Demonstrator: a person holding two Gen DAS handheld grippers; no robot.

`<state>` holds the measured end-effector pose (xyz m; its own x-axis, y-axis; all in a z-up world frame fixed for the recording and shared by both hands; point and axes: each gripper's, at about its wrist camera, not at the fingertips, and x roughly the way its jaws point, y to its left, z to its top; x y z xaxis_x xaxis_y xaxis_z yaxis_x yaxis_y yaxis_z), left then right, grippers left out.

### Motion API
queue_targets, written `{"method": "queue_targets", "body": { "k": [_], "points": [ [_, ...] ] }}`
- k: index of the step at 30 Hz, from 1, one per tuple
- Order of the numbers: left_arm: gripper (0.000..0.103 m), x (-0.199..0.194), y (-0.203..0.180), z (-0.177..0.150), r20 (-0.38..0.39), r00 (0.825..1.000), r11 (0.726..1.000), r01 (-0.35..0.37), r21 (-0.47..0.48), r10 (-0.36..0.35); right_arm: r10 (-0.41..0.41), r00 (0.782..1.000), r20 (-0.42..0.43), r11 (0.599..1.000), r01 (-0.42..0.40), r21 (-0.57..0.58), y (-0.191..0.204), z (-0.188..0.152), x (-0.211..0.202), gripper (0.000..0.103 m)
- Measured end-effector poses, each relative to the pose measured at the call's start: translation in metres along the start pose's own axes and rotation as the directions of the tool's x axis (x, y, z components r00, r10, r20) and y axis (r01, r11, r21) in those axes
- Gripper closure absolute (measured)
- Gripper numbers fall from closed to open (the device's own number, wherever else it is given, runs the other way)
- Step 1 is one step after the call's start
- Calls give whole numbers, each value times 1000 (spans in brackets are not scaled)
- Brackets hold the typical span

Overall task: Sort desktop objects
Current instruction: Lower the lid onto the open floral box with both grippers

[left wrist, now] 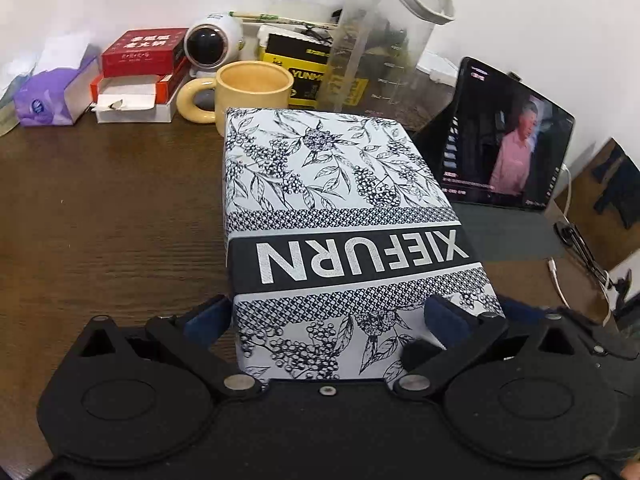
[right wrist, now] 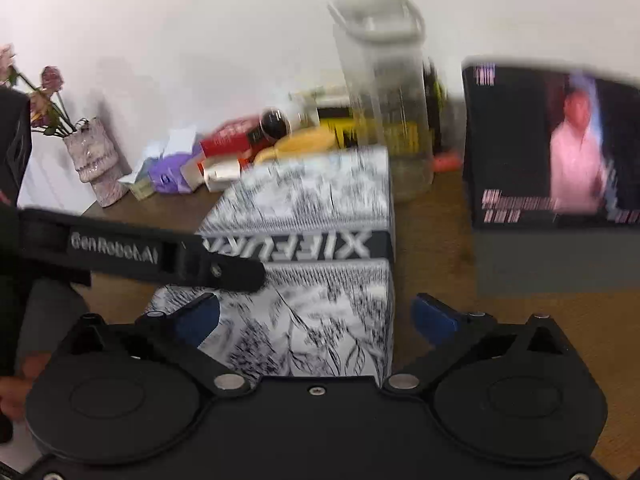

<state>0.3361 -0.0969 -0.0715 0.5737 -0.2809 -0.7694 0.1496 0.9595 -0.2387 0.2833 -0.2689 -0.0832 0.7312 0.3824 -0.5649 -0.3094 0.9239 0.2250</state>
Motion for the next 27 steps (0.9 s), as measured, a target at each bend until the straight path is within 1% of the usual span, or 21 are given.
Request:
{"method": "queue_targets", "body": {
  "k": [1,3,6,9,10,12,13,16,19,23,27],
  "points": [
    [0,-10,2,1,37,999,1000,3,-1,-3,-7,1000,24,1000,7,-13,5,3,-9,0],
    [0,-36,7,2,123,992,1000,10,-5,-10,-22,998,65,998,26,-52,17,7,-30,0],
    [0,-80,15,0,223,974,999,34,15,-37,-41,992,121,994,53,-99,37,12,-65,0],
    [0,-131,20,-8,310,949,997,31,75,-53,-43,985,168,993,61,-100,60,12,-108,0],
    [0,-148,21,-12,337,940,995,18,98,-50,-44,985,169,994,61,-94,66,8,-118,0],
    [0,-184,22,-26,400,915,989,-18,144,-41,-46,984,171,995,61,-81,78,-1,-138,0],
    [0,-198,21,-33,418,908,986,-36,161,-35,-48,984,171,995,61,-74,84,-5,-148,0],
    [0,-236,22,-56,451,893,977,-82,196,-16,-51,984,173,997,62,-55,101,-17,-178,0],
    [0,-266,27,-86,462,886,975,-125,184,27,-55,983,175,997,62,-35,119,-29,-208,0],
    [0,-292,33,-122,450,889,972,-176,159,87,-60,982,178,998,62,-9,143,-45,-248,0],
    [0,-308,39,-160,424,892,964,-230,132,155,-60,991,123,998,60,3,157,-69,-257,0]
  ]
}}
